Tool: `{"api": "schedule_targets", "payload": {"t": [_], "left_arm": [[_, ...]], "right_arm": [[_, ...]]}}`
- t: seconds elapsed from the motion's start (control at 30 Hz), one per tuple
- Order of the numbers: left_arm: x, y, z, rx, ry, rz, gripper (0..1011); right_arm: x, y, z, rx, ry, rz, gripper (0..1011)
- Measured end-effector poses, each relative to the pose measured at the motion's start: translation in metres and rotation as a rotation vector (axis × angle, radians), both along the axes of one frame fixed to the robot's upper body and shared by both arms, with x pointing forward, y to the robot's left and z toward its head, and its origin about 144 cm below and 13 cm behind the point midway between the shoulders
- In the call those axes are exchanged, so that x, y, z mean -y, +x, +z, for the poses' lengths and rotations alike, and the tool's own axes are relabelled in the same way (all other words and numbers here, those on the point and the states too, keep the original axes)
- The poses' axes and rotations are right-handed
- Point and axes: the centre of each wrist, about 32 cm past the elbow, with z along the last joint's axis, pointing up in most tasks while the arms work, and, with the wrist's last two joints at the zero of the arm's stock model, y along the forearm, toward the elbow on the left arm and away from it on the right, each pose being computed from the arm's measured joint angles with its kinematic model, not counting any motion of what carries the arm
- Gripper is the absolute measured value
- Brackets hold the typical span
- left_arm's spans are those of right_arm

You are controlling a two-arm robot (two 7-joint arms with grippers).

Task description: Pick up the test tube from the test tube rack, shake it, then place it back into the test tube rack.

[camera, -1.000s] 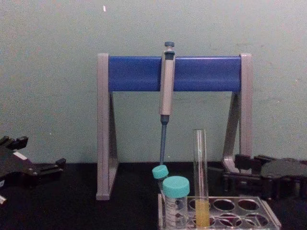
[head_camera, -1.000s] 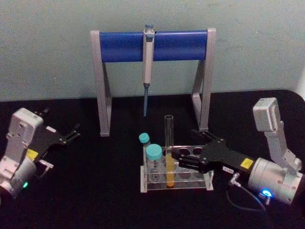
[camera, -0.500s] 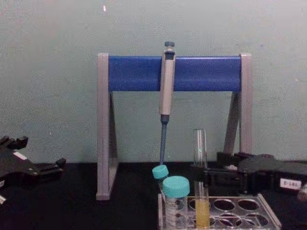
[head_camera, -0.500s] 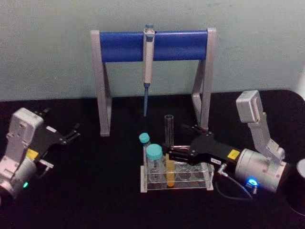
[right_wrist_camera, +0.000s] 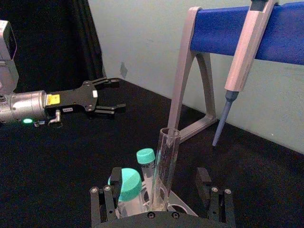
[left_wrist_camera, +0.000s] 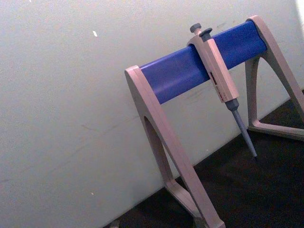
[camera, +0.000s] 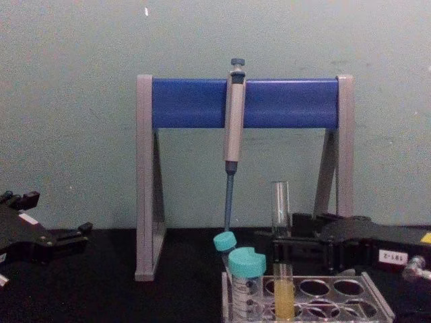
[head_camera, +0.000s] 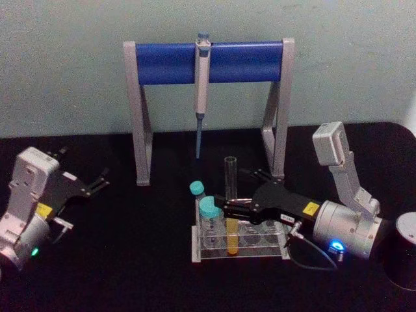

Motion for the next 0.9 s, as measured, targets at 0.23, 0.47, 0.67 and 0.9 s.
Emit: {"api": "schedule_targets", "payload": {"t": [0.23, 0.47, 0.67, 0.9], "left_arm": [[0.0000, 0.0000, 0.0000, 0.000, 0.000, 0.000, 1001], [0.0000, 0.0000, 0.0000, 0.000, 0.000, 0.000, 1001], [0.0000, 0.0000, 0.0000, 0.000, 0.000, 0.000, 1001], [0.0000, 0.0000, 0.0000, 0.000, 0.000, 0.000, 1001]], "right_arm": [[-0.0001, 0.0004, -0.0003, 0.006, -0.001, 0.003, 1000], [0.0000, 0.0004, -0.0003, 0.005, -0.001, 0.003, 1000], [0.0001, 0.0003, -0.0003, 0.004, -0.002, 0.003, 885], [0.0001, 0.0003, -0.0002, 0.004, -0.002, 0.002, 683]]}}
